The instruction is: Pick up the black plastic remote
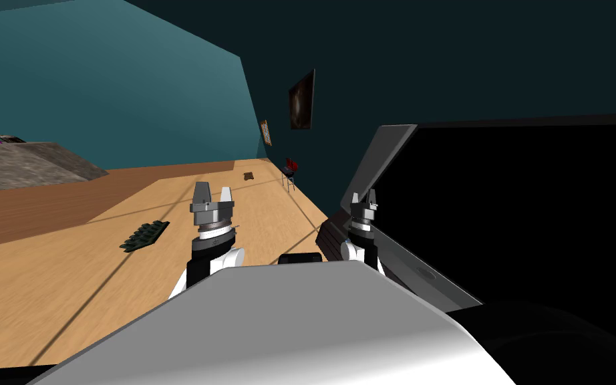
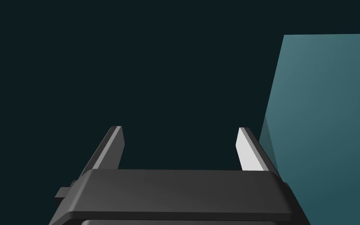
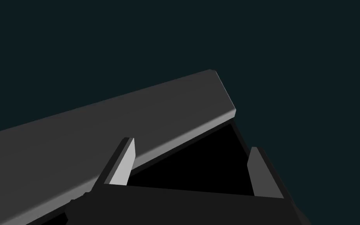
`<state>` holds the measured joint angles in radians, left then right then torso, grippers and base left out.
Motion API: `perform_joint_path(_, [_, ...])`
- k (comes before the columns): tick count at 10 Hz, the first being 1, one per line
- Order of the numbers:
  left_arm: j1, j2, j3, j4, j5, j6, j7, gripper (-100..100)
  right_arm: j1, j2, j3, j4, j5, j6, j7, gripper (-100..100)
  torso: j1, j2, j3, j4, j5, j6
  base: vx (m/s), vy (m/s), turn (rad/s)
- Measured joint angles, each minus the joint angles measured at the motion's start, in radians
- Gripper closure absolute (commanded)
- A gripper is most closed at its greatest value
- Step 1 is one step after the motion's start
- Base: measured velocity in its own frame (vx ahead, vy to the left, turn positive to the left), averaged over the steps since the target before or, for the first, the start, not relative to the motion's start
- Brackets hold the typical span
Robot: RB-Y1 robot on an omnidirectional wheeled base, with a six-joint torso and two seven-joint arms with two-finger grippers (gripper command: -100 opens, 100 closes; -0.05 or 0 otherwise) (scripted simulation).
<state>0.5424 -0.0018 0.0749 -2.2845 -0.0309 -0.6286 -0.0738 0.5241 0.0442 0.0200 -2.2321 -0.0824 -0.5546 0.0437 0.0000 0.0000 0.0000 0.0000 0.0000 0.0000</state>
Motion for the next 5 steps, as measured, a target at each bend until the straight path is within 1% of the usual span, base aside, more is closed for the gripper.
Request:
perform_joint_path(2, [0.000, 0.000, 0.000, 0.000, 0.000, 0.000, 0.000, 0, -0.009, -0.053, -0.002, 0.012, -0.005, 0.021, -0.004, -100, 0.001, -0.001, 0.000, 0.000, 0.000, 0.000, 0.016, 0.019, 0.011])
perform_joint_path(4, [0.000, 0.000, 0.000, 0.000, 0.000, 0.000, 0.000, 0, -0.034, -0.107, -0.012, 0.039, -0.018, 0.066, -0.014, -100, 0.002, -0.002, -0.001, 0.000, 0.000, 0.000, 0.032, 0.037, 0.018])
perform_joint_path(5, [0.000, 0.000, 0.000, 0.000, 0.000, 0.000, 0.000, 0, -0.038, -0.131, -0.018, 0.045, -0.027, 0.096, -0.022, -100, 0.002, -0.002, -0.001, -0.001, 0.000, 0.000, 0.036, 0.045, 0.018])
